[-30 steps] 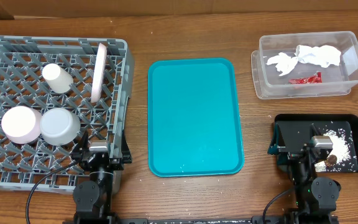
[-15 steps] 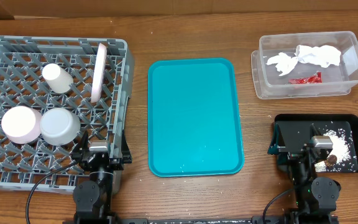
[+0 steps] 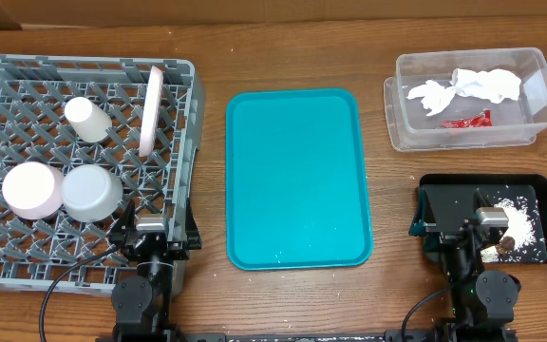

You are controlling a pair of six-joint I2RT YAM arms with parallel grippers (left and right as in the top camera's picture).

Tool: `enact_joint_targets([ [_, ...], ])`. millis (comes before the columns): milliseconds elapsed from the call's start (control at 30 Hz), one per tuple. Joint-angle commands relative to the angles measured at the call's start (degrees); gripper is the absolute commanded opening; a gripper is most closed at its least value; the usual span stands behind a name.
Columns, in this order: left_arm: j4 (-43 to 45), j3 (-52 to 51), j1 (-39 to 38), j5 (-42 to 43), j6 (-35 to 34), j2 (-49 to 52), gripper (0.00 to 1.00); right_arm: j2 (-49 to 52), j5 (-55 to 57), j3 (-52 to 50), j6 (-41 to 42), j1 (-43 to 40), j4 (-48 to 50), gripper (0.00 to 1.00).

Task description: Sort waste into correct bins and load items into the dishwasher

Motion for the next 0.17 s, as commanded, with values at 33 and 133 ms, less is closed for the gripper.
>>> enact_joint_targets([
  [33, 0.1, -0.2, -0.3, 0.3, 1.1, -0.5, 1.0, -0.6, 0.1, -0.6, 0.2, 0.3, 0.3, 1.0],
  [133, 0.1, -0.2, -0.3, 0.3, 1.1, -0.5, 1.0, -0.6, 0.1, -0.6, 0.2, 0.3, 0.3, 1.0],
])
